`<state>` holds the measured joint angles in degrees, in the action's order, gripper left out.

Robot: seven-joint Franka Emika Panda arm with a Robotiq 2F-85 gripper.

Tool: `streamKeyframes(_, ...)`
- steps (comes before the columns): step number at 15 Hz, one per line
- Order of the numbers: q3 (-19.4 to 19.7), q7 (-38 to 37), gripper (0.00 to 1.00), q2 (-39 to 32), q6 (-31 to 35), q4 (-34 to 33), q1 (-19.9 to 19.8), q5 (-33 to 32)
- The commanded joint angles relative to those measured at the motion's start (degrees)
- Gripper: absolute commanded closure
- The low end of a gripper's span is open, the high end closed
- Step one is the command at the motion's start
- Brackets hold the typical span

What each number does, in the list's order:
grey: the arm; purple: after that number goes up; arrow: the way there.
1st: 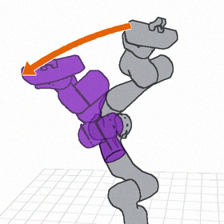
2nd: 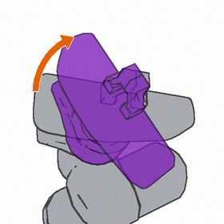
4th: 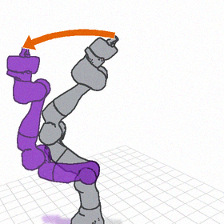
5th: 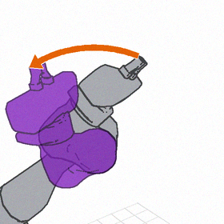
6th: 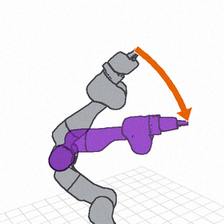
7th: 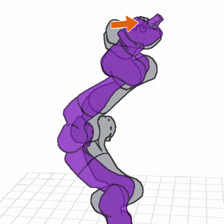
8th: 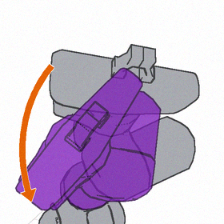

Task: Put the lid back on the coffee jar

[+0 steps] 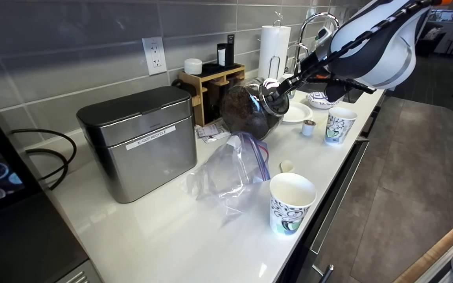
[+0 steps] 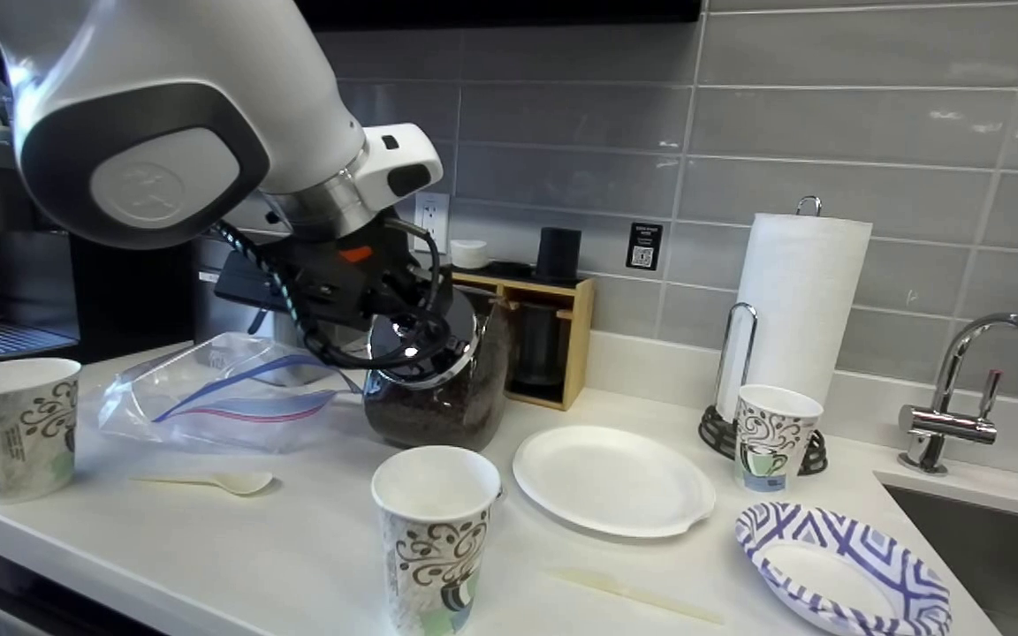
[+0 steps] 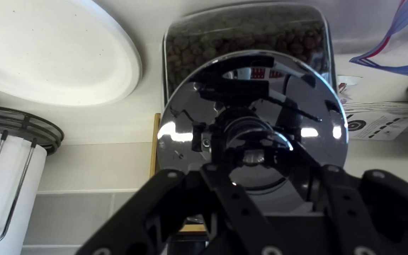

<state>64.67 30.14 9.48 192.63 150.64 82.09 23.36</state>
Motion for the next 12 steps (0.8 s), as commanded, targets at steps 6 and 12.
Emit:
streamKeyframes(6, 10.48, -0.58, 0.06, -1.29, 0.75, 0.18, 8.52, -0.85)
streamKeyframes(12, 14.84, 0.50, 0.00, -0.48, 0.74, 0.11, 12.25, -1.21)
